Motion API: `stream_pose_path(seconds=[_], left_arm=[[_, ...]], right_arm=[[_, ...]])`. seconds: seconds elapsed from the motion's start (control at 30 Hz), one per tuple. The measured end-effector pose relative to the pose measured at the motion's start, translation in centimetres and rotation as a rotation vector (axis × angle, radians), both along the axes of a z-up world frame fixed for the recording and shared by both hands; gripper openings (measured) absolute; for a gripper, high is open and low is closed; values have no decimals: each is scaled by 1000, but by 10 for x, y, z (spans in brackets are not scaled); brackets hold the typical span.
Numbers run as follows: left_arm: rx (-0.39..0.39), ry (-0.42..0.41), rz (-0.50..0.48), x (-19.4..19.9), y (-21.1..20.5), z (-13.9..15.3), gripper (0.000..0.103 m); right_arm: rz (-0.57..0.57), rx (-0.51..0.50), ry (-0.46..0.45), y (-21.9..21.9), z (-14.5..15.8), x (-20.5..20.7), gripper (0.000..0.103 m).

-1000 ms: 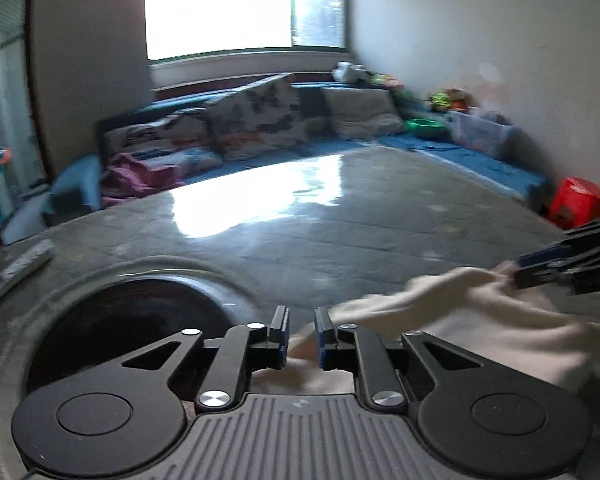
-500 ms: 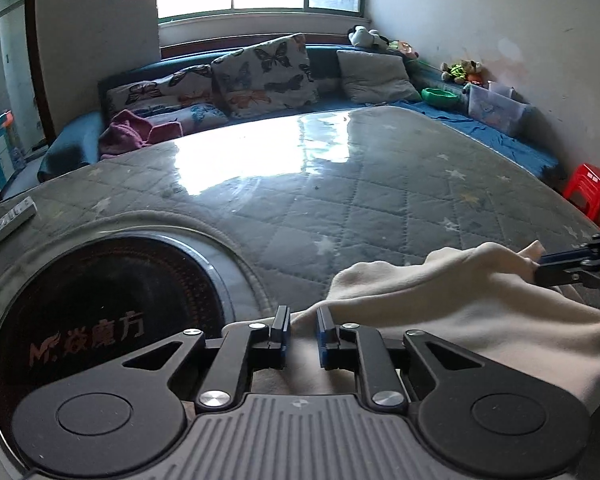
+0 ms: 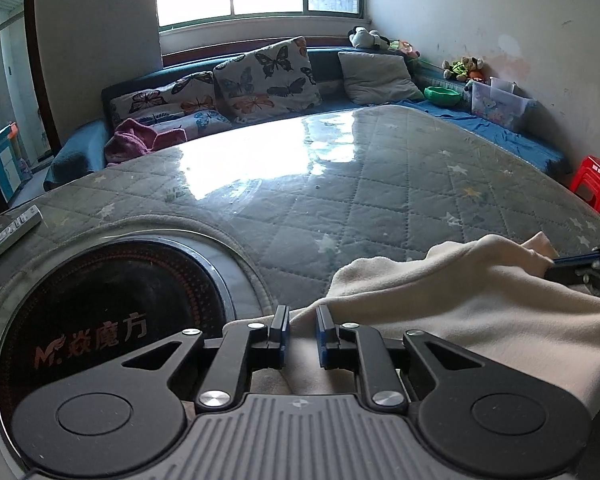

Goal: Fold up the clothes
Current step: 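Lower the folded hem onto the sweatshirt with both grippers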

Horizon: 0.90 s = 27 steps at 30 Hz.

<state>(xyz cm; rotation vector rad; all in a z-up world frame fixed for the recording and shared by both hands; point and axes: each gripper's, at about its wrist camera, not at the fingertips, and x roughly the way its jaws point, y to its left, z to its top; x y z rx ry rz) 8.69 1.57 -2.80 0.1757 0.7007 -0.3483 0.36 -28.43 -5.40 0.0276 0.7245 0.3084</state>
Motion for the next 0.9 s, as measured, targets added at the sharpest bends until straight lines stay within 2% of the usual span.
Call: stream_pose_path(seconds=[0.17, 0.27, 0.33, 0.4, 0.57, 0.77, 0.9], left_arm=[[9, -9, -1, -2, -1, -1, 17], [16, -20, 0, -4, -2, -3, 18], [15, -22, 5, -4, -1, -4, 20], [14, -21, 15, -4, 1, -3, 27], [-7, -37, 22, -9, -1, 6, 28], [-52, -49, -28, -15, -21, 19, 26], [-57, -30, -46, -7, -36, 17, 26]], right_arm=[[-4, -121, -104, 8, 17, -1, 4], [-13, -155, -95, 9, 9, 5, 4], [-35, -194, -70, 8, -7, 10, 2], [-54, -157, -71, 1, -12, 10, 2], [-64, -111, -113, 1, 10, 4, 3], [64, -69, -88, 30, 21, 18, 3], [112, -102, -47, 53, 14, 39, 5]])
